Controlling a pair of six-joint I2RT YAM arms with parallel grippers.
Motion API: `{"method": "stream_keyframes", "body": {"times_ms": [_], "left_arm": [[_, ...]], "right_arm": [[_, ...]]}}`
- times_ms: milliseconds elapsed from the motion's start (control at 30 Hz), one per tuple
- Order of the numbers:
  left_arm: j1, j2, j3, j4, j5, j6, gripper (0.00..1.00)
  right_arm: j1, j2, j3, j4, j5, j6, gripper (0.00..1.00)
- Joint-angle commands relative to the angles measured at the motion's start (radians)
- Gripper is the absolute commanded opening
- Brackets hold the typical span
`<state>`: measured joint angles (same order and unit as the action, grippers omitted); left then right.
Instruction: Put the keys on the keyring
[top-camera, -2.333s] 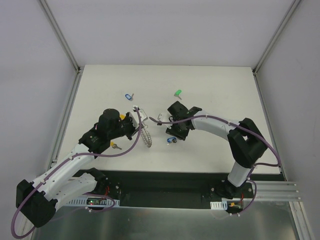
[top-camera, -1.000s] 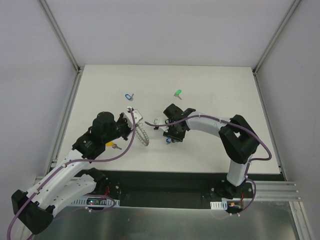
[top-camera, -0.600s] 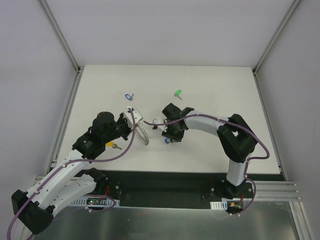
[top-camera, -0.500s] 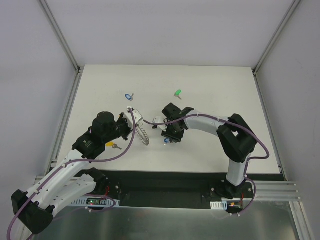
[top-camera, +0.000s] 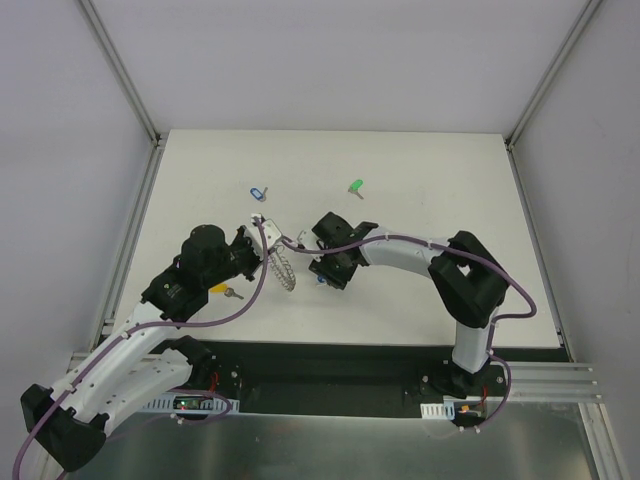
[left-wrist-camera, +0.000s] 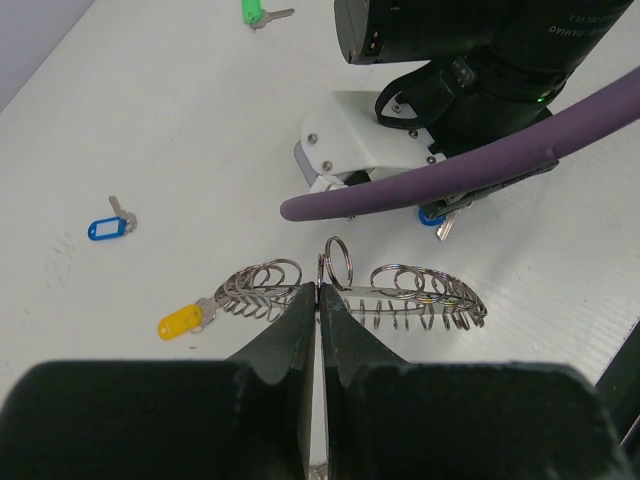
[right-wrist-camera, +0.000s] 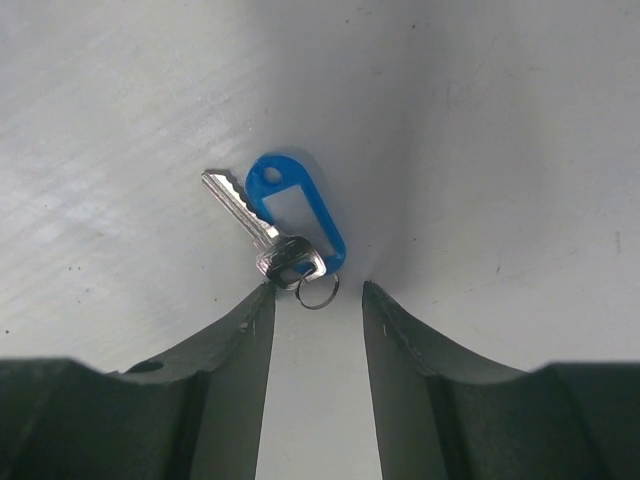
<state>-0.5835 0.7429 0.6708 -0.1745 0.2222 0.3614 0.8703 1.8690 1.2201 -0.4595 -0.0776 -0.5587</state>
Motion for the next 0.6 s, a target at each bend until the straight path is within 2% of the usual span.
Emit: {"method": "stream_keyframes", "body": {"times_ms": [0, 567], "left_arm": [[-0.007, -0.028, 0.019, 0.03, -0.02, 0.024, 0.0], [-0.007, -0.034, 0.021, 0.027, -0.021, 0.03, 0.0]], "right_arm": [[0.024, 0.012, 0.025, 0.059, 0.015, 0.117, 0.43], [0.015, -0.113, -0.057, 0.055, -0.042, -0.112, 0.4]]}}
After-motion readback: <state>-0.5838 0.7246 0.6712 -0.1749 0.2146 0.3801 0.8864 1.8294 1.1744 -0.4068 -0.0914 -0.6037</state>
